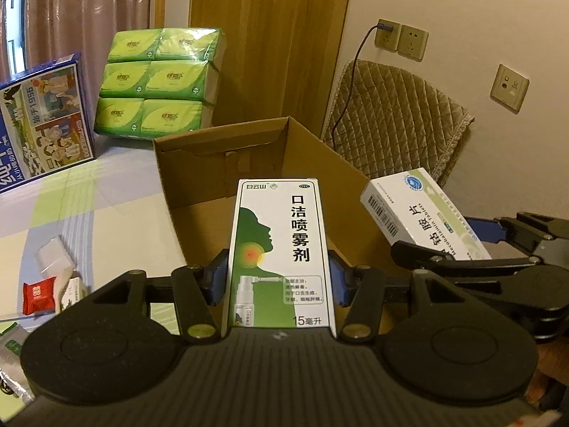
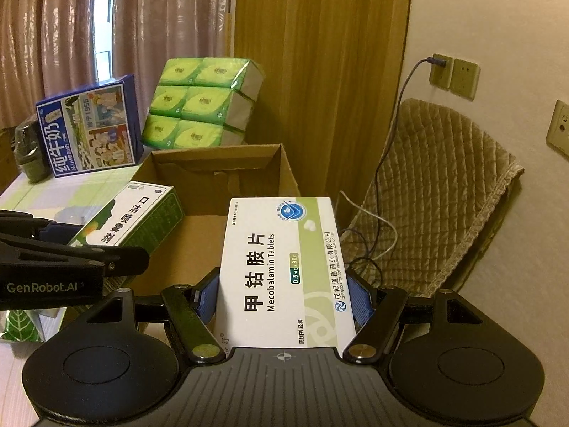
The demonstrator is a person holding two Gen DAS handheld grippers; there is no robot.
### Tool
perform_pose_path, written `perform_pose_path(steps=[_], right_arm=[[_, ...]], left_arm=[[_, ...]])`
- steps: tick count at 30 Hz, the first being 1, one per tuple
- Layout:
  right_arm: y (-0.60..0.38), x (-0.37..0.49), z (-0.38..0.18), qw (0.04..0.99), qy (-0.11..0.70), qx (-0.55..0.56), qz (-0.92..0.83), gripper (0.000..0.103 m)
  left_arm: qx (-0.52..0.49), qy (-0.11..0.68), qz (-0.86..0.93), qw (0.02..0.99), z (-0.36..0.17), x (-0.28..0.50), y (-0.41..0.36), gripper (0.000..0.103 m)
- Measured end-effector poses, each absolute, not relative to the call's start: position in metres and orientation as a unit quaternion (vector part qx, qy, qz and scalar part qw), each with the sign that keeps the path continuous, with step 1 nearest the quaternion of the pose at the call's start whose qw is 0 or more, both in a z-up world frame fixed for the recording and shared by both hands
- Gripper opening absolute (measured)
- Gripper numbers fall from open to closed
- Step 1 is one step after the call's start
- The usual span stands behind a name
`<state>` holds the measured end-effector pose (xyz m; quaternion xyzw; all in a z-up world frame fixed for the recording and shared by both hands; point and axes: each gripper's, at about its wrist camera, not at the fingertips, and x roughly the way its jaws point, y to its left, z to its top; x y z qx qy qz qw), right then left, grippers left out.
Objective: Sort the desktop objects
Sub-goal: 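Open the right tool to drop the tablet box into the box while the left tool releases the green box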
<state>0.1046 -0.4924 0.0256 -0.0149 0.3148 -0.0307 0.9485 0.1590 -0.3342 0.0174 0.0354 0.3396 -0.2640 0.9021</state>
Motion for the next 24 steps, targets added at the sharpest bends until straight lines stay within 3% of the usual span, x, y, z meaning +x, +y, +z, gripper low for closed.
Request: perform_pose_path(steps=[22, 24], right_arm=[[-0.483, 0.12, 0.022, 0.947, 0.321, -0.004, -0.014, 0.068], [-0.483, 0.122, 0.022, 0.948, 0.319, 0.003, -0.006, 0.072]], left_arm=[[0.016, 0.335, -0.251, 0.908, 0.022, 0.167, -0.313, 0.051], [0.014, 0.336, -0.248, 0.909, 0.022, 0.167, -0.309, 0.052]])
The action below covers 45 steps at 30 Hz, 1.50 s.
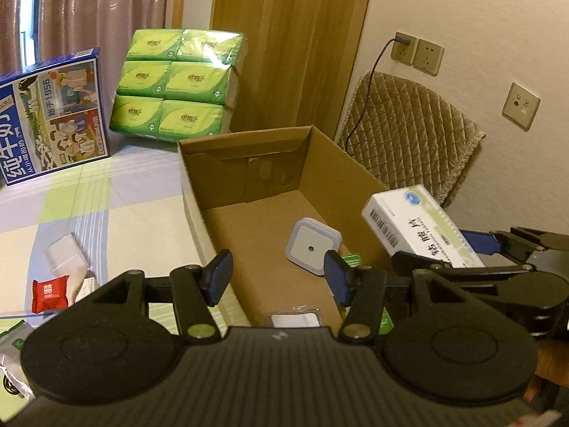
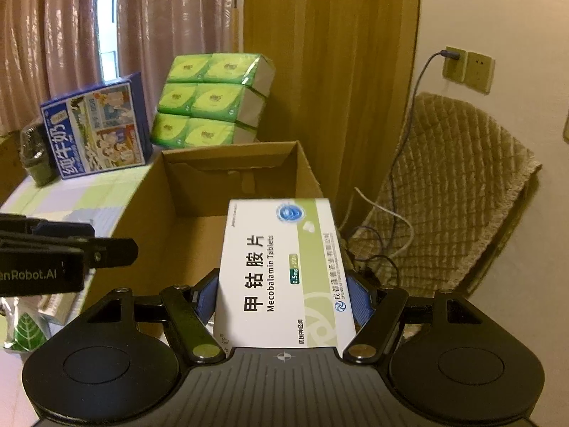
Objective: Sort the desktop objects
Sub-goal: 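Open the right tool to drop the tablet box into the box while the left tool releases the green box, then move both tools back over the remaining items on the table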
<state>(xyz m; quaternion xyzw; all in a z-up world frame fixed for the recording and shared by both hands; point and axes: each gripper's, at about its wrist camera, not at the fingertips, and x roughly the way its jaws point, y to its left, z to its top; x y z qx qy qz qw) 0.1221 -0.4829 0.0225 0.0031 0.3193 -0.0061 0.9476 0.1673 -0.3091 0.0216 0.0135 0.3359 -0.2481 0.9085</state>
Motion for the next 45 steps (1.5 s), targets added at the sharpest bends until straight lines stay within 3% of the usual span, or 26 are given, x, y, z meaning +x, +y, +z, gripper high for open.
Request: perform_pose_path(steps=[3, 17, 26, 35, 45], right_arm=[[-0.482, 0.121, 0.023, 0.949, 0.316, 0.003, -0.007, 0.08], [-0.466, 0.102, 0.039, 0.952, 0.305, -0.002, -0.001, 0.088], [-0.449, 0.066, 0.059, 0.958, 0.288, 0.005, 0.01, 0.101], [-0.41, 0.031, 0.075, 0.959, 0.278, 0.016, 0.056, 0.101], [-0.33, 0.017, 0.1, 0.958, 0.254, 0.004, 0.132, 0.101]], left_arm=[[0.012, 0.337, -0.244, 0.909, 0.021, 0.167, -0.304, 0.053], [0.019, 0.33, -0.233, 0.915, 0.035, 0.152, -0.276, 0.061], [0.029, 0.308, -0.206, 0.928, 0.062, 0.121, -0.227, 0.088], [0.036, 0.299, -0.156, 0.941, 0.077, 0.082, -0.151, 0.102], [0.032, 0.301, -0.07, 0.951, 0.088, 0.046, -0.04, 0.102]])
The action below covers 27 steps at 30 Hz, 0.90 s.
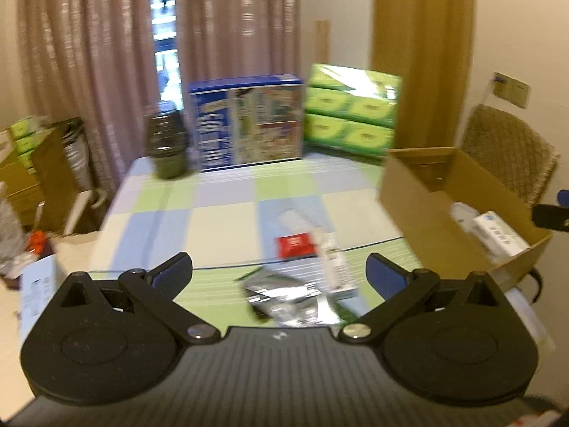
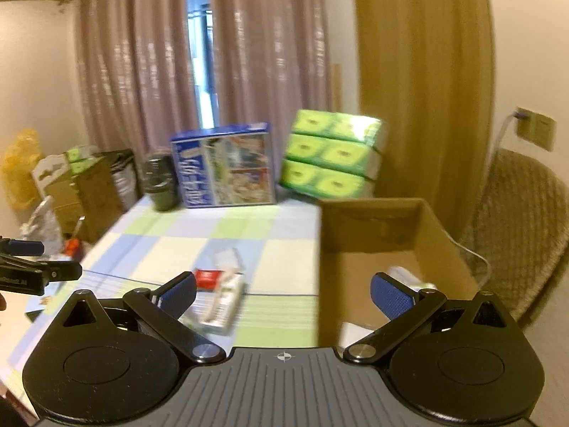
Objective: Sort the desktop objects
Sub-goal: 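Move both tools back over the remaining items on the table, then grasp the silver foil tea bag with the right tool while the left tool grasps the black cable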
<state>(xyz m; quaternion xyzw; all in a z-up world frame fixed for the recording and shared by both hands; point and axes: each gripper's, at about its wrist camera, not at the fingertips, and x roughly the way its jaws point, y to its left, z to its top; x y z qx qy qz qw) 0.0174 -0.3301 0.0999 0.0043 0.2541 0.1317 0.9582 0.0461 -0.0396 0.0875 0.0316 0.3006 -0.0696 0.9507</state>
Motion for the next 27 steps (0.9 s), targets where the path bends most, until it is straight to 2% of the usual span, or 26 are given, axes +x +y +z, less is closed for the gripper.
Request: perform_pose_path(steps=[11, 27], right_arm=[[-0.266, 0.019, 0.066, 0.942, 0.285, -0.009, 0.177, 0.101], [-0.221, 0.071, -0.028, 0.906, 0.356, -0.056, 0.221, 0.101]], left_arm=[[0.011, 0.316, -0.029, 0.948, 0.069, 0.023, 0.023, 0.102], [0.032, 0.367, -0.046, 0.929, -0.019, 0.078, 0.031, 0.102]])
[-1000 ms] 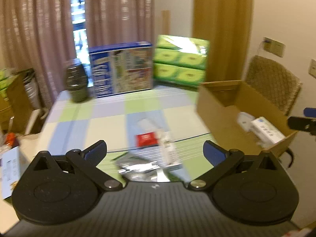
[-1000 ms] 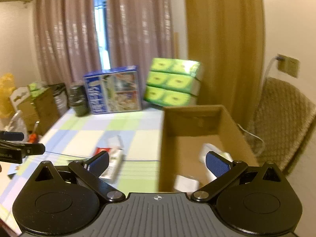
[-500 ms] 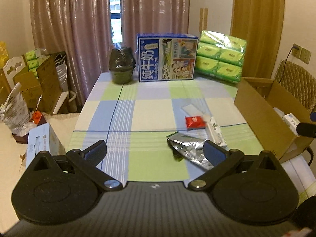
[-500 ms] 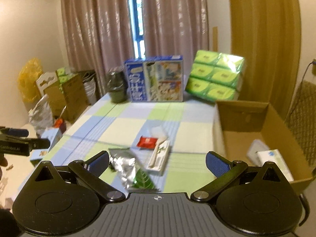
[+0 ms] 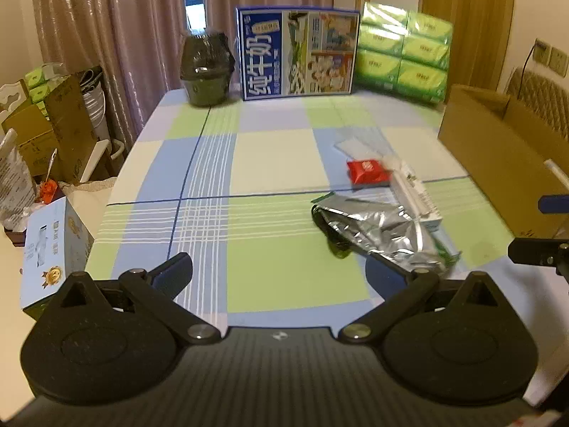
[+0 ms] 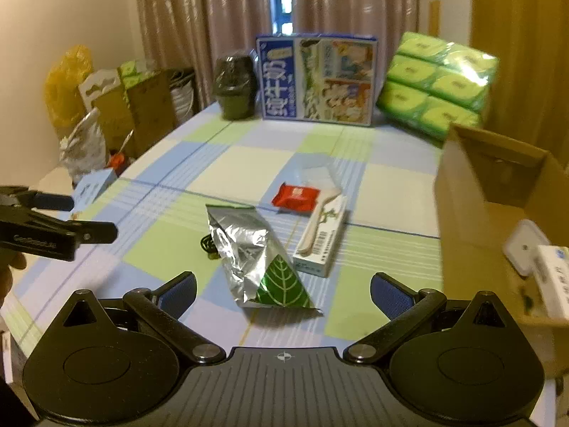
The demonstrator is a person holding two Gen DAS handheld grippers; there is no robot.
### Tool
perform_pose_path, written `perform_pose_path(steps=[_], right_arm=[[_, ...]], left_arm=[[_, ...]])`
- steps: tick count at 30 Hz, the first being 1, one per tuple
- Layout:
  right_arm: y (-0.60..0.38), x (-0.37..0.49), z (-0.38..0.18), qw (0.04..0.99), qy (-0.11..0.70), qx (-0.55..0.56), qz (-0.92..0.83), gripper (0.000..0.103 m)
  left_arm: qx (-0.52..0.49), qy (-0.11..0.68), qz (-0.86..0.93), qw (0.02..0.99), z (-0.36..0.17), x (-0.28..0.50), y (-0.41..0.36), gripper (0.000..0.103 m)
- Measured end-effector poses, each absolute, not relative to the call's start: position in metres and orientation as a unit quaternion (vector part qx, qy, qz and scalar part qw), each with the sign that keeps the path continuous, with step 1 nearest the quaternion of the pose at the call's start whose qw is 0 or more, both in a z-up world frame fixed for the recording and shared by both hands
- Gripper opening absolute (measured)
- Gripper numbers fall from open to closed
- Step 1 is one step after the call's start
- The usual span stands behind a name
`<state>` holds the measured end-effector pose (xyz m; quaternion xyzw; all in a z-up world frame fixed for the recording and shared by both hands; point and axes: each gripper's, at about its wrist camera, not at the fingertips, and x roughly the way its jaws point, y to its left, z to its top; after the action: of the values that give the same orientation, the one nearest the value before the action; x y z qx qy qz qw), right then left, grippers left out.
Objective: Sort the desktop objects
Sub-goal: 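Grasp the silver foil tea bag with the right tool while the left tool grasps the black cable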
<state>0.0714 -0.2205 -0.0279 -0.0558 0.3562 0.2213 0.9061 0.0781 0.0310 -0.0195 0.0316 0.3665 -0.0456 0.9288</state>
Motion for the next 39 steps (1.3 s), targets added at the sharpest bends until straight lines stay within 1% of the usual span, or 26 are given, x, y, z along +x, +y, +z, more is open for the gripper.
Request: perform_pose_path(steps=[8, 11, 14, 16, 23, 25, 26, 27, 31, 33, 36, 37, 39], right_arm=[[-0.19, 0.11, -0.071, 0.888, 0.373, -0.098, 0.251, 0.101], [-0.182, 0.121, -0.084, 0.884, 0.372, -0.106, 0.263, 0.101], [-0.172, 0.132, -0.094, 0.88, 0.374, -0.116, 0.27, 0.096], [-0.166, 0.138, -0.1, 0.877, 0.376, -0.121, 0.275, 0.096], [-0.15, 0.145, -0.122, 0.864, 0.38, -0.166, 0.286, 0.093], [-0.149, 0.149, -0.125, 0.865, 0.383, -0.163, 0.281, 0.09], [-0.149, 0.152, -0.126, 0.864, 0.388, -0.158, 0.279, 0.082], [-0.149, 0.154, -0.127, 0.864, 0.392, -0.156, 0.276, 0.079], [-0.147, 0.157, -0.131, 0.864, 0.393, -0.165, 0.27, 0.074], [-0.149, 0.159, -0.129, 0.867, 0.395, -0.156, 0.262, 0.065], [-0.156, 0.162, -0.126, 0.871, 0.404, -0.128, 0.25, 0.061], [-0.159, 0.163, -0.125, 0.872, 0.407, -0.12, 0.243, 0.06], [-0.165, 0.164, -0.122, 0.876, 0.413, -0.103, 0.228, 0.06]], left_arm=[[0.064, 0.371, -0.065, 0.924, -0.06, 0.117, 0.031, 0.101], [0.058, 0.369, -0.073, 0.925, -0.07, 0.125, 0.033, 0.099], [0.033, 0.375, -0.074, 0.923, -0.076, 0.133, 0.039, 0.098], [0.016, 0.381, -0.076, 0.922, -0.078, 0.14, 0.045, 0.097], [0.019, 0.394, -0.082, 0.915, -0.086, 0.159, 0.049, 0.096], [0.026, 0.394, -0.086, 0.915, -0.088, 0.161, 0.046, 0.096], [0.026, 0.394, -0.089, 0.914, -0.088, 0.161, 0.045, 0.096], [0.027, 0.395, -0.091, 0.914, -0.087, 0.162, 0.044, 0.096], [0.034, 0.397, -0.098, 0.912, -0.089, 0.162, 0.039, 0.096], [0.036, 0.396, -0.098, 0.912, -0.088, 0.162, 0.039, 0.096], [0.032, 0.394, -0.101, 0.913, -0.088, 0.163, 0.039, 0.095], [0.033, 0.394, -0.103, 0.913, -0.088, 0.163, 0.038, 0.094], [0.036, 0.397, -0.112, 0.91, -0.09, 0.163, 0.035, 0.086]])
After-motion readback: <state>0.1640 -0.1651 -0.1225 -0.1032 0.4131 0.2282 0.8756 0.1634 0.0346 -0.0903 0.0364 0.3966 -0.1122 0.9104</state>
